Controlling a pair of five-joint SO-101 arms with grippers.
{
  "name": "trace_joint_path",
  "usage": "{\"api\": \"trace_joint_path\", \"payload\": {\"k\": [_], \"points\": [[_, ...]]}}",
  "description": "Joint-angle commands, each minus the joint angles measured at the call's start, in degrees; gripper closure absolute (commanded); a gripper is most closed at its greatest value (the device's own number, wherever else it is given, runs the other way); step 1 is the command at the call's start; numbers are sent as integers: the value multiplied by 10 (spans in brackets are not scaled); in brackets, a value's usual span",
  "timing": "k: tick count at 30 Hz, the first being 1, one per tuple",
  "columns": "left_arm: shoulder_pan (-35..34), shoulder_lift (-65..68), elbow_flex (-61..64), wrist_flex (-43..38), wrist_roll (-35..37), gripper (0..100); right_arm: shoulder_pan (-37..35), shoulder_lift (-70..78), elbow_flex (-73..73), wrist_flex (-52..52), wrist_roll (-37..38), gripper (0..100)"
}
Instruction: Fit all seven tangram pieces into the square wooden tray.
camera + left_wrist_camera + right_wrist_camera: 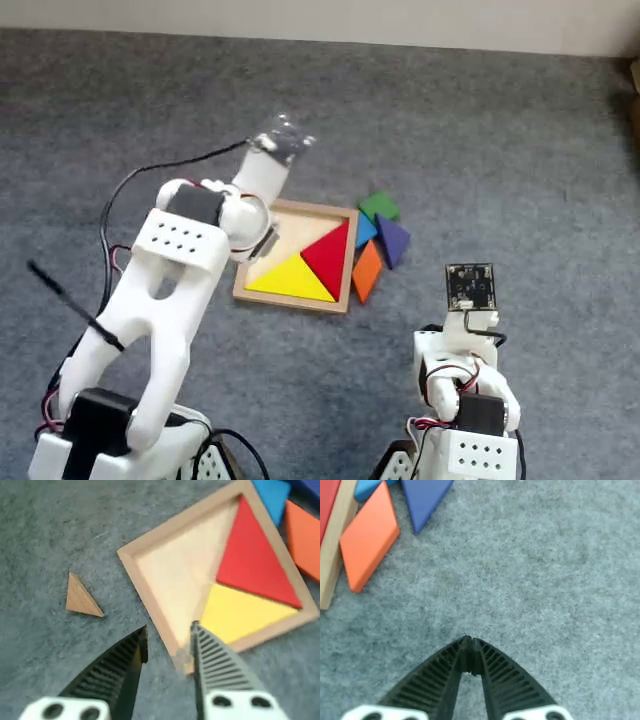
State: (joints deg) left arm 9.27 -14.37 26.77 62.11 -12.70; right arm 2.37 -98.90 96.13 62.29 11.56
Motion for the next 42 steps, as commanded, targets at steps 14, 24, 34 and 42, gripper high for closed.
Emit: {"api": "trace_joint_path", "payload": {"k": [14,24,34,42], "points": [[-63,335,-169,-39,90,835,8,-7,46,0,6,982],[-65,361,-198,45,120,957,8,-7,46,0,6,982],[-83,359,-200,69,197,955,8,-7,46,0,6,982],[-82,308,-163,77,236,954,8,-7,46,0,6,982]]}}
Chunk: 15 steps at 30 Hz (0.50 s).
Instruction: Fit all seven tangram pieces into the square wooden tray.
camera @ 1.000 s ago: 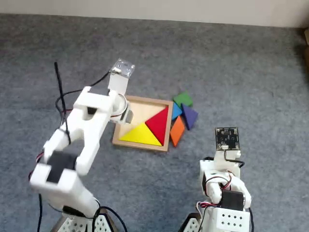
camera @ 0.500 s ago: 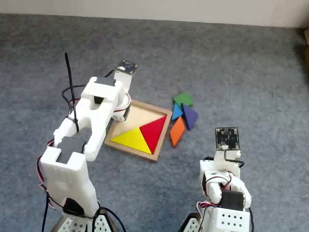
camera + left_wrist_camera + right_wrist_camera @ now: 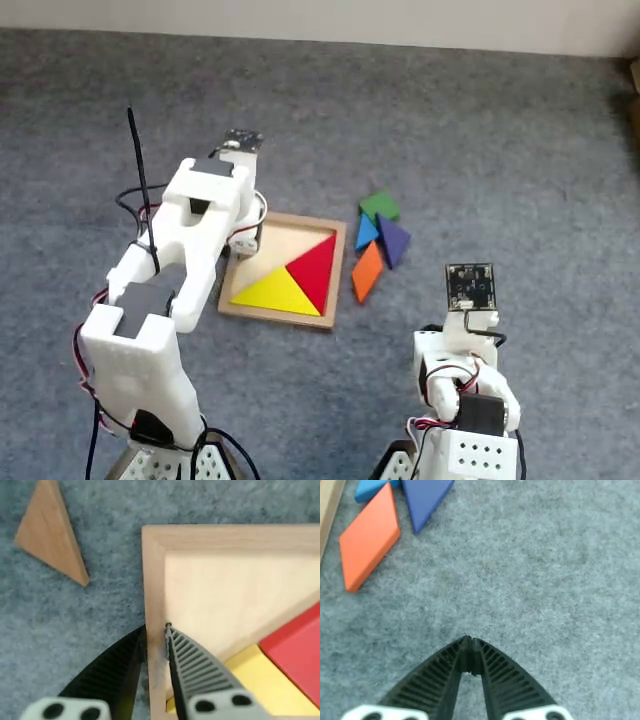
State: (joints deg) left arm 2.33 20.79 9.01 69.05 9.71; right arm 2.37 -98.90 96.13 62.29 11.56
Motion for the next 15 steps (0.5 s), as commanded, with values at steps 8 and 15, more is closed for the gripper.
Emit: {"api": "trace_joint_path", "payload": {"k": [8,15], "points": [[-9,-167,60,12,12,764,8,-7,46,0,6,982],[-23,-199,51,8,-21,745,8,-7,46,0,6,982]]}}
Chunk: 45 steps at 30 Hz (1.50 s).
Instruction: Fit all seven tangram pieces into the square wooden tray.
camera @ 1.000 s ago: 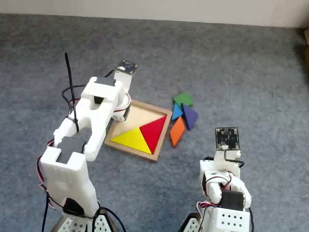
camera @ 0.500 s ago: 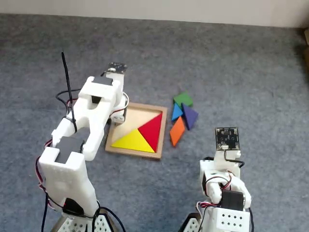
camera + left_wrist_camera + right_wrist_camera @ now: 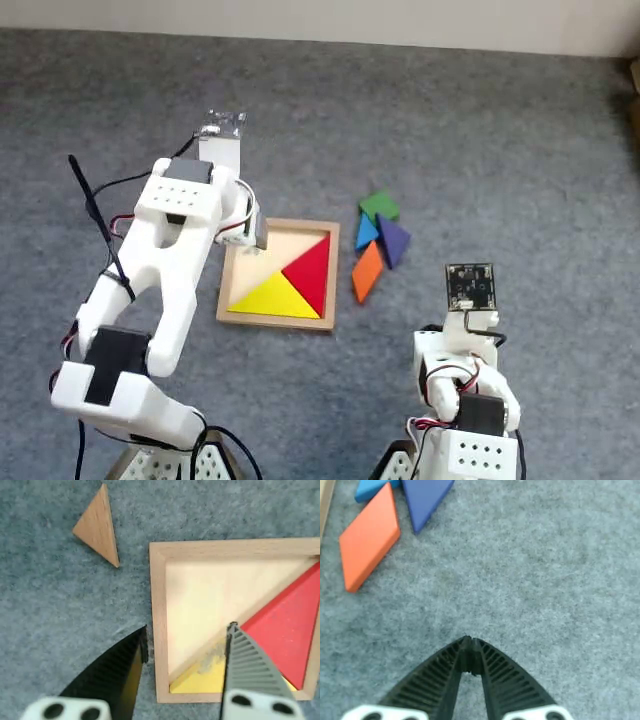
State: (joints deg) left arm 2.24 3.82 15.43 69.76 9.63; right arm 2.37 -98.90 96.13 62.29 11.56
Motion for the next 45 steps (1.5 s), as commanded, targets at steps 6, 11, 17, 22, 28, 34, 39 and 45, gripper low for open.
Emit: {"api": "trace_joint_path", "payload": {"k": [6,11,17,22,28,34,39,45], "points": [[-101,34,-87,-20,-40,743,8,-7,46,0,6,982],[-113,159,-189,-16,-97,742,8,-7,46,0,6,982],[-114,282,-313,-15,-105,741,8,-7,46,0,6,982],[-117,348,-392,-6,-105,744,8,-7,46,0,6,982],[-121,416,-483,47,-105,745,8,-7,46,0,6,982],[-122,463,-560,112,-105,745,8,-7,46,0,6,982],[-120,474,-588,154,-146,835,8,-7,46,0,6,982],[-122,472,-588,174,-153,854,8,-7,46,0,6,982]]}}
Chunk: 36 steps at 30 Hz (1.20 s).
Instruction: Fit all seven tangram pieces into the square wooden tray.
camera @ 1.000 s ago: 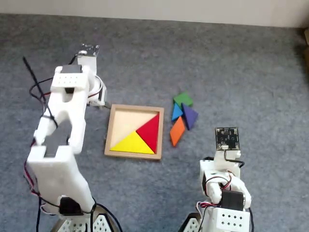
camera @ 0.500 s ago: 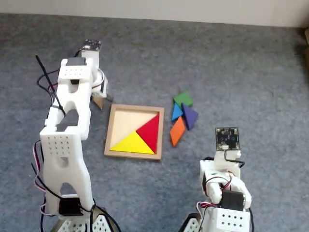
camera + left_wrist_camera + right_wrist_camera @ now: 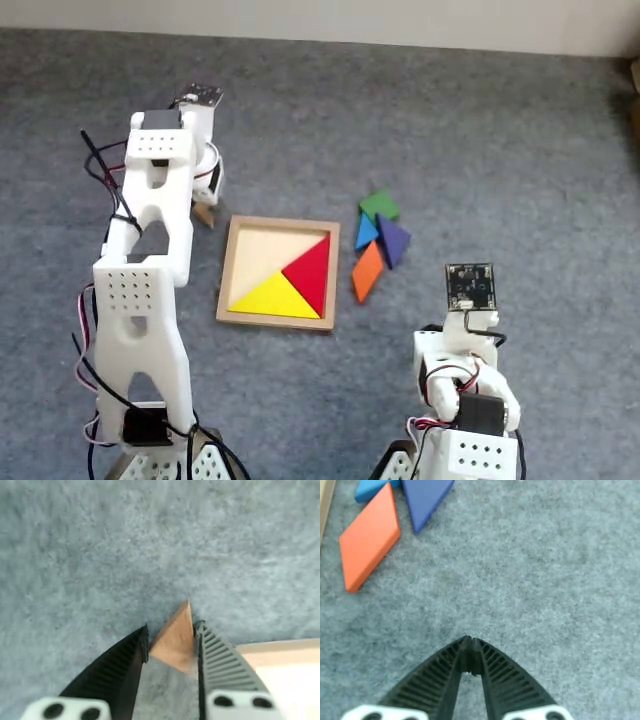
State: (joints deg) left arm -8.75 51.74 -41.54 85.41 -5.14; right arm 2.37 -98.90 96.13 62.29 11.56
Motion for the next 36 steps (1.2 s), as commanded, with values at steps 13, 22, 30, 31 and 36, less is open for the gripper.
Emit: {"api": "trace_joint_path", "payload": {"k": [13,22,30,31,36], "points": [[-7,-101,-50,115,-4,857,18,-7,46,0,6,982],[-7,-123,-48,142,-5,902,18,-7,46,0,7,982],[-23,-127,-48,151,-3,791,19,-7,46,0,7,982],[-24,-127,-48,151,-3,784,19,-7,46,0,7,982],[-44,-127,-48,153,-2,776,19,-7,46,0,7,982]]}}
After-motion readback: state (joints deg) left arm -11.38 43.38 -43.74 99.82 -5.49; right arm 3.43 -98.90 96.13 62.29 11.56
